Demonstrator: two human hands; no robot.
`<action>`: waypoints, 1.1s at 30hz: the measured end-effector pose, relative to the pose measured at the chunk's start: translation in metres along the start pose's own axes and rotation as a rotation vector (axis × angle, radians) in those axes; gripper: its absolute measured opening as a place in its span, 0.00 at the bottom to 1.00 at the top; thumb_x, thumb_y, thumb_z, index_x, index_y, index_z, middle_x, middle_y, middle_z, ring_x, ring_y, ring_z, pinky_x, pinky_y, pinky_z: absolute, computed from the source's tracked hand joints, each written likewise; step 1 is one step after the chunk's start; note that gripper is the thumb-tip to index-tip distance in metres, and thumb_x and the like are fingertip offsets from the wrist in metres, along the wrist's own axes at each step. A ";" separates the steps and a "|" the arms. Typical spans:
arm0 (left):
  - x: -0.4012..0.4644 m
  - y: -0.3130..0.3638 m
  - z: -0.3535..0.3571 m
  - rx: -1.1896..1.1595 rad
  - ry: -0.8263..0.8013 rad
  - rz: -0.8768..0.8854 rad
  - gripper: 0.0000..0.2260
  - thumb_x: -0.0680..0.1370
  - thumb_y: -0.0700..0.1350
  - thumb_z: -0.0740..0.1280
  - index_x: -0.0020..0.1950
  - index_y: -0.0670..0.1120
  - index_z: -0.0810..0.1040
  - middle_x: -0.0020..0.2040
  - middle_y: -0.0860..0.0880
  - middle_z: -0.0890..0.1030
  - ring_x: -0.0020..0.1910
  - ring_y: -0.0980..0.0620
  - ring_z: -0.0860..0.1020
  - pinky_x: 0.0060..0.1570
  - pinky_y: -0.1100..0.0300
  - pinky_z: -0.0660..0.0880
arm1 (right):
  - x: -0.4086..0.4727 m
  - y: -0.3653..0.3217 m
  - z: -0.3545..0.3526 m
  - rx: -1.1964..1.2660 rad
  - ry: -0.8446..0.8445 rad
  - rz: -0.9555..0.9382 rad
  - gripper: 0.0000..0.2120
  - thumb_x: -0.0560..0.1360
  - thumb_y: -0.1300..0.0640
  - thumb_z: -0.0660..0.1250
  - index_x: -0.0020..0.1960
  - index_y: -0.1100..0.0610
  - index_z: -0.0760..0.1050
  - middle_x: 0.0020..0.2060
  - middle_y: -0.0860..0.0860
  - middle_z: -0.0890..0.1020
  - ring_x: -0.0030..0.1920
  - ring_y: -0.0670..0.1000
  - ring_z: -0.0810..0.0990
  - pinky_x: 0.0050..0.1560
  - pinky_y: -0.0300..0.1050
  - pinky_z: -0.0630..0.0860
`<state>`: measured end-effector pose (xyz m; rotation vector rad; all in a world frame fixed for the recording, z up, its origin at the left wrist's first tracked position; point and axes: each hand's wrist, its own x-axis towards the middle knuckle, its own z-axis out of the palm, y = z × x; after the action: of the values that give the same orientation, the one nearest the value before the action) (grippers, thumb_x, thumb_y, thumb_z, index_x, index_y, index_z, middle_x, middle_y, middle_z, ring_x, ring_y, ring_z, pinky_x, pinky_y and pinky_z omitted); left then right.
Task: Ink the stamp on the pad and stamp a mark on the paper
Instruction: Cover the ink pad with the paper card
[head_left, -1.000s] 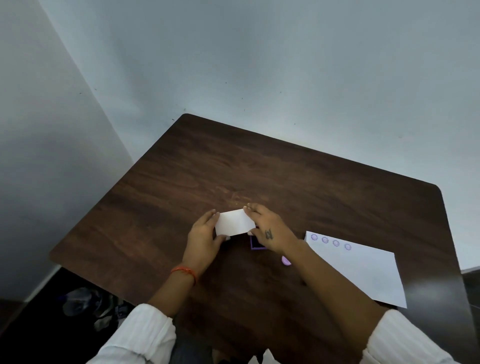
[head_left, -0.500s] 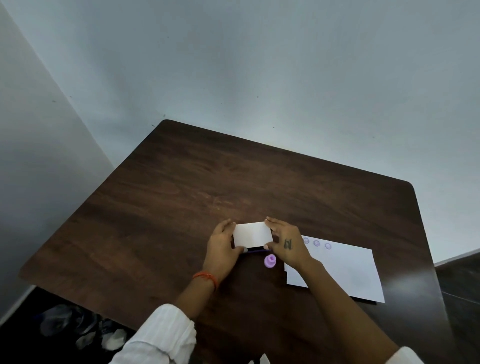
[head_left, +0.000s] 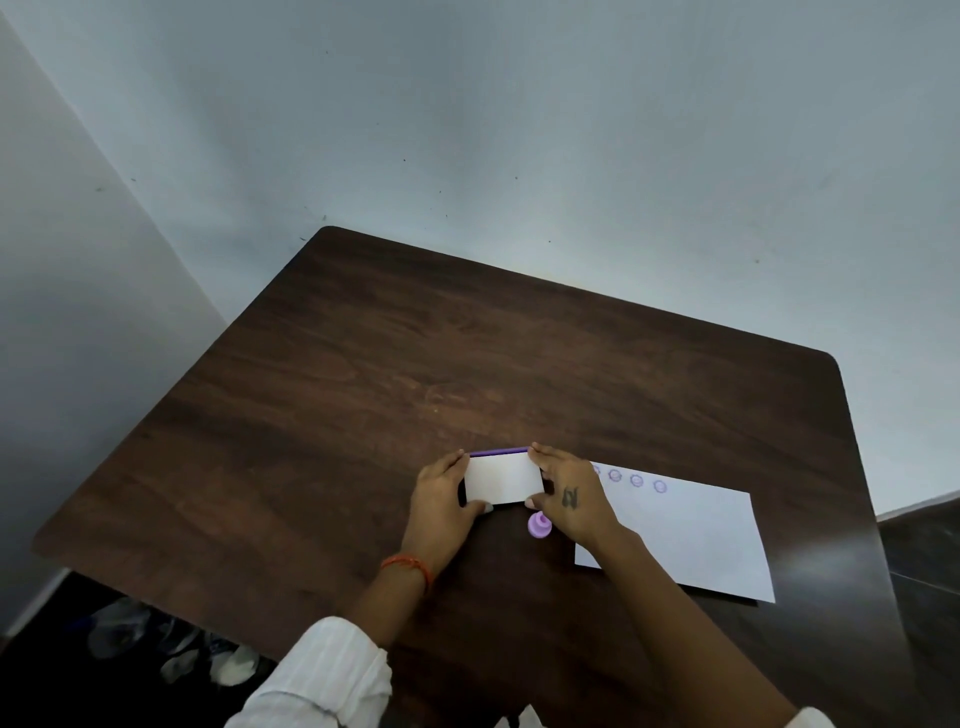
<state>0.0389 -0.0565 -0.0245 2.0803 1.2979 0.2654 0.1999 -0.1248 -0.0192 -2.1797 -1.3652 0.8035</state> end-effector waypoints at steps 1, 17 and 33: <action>0.000 0.000 0.000 0.000 0.002 -0.001 0.31 0.71 0.43 0.72 0.71 0.44 0.63 0.72 0.47 0.66 0.71 0.49 0.61 0.70 0.58 0.59 | 0.000 0.000 0.000 -0.005 0.000 -0.001 0.31 0.69 0.66 0.71 0.69 0.61 0.64 0.70 0.55 0.68 0.70 0.52 0.65 0.70 0.43 0.62; 0.005 -0.002 0.000 -0.021 -0.022 0.008 0.31 0.69 0.42 0.74 0.70 0.43 0.66 0.72 0.47 0.67 0.70 0.48 0.64 0.69 0.55 0.63 | 0.005 0.000 -0.004 -0.050 -0.047 0.002 0.32 0.69 0.64 0.72 0.70 0.60 0.63 0.71 0.53 0.66 0.70 0.52 0.64 0.70 0.48 0.65; 0.012 0.004 -0.008 -0.109 -0.049 -0.053 0.30 0.65 0.41 0.77 0.64 0.43 0.71 0.63 0.44 0.74 0.57 0.48 0.75 0.58 0.56 0.74 | 0.009 -0.010 -0.014 -0.152 -0.105 -0.005 0.34 0.67 0.61 0.74 0.69 0.60 0.64 0.68 0.57 0.70 0.67 0.56 0.68 0.68 0.49 0.66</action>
<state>0.0435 -0.0439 -0.0177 1.9465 1.2791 0.2553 0.2059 -0.1137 -0.0052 -2.2761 -1.5281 0.8484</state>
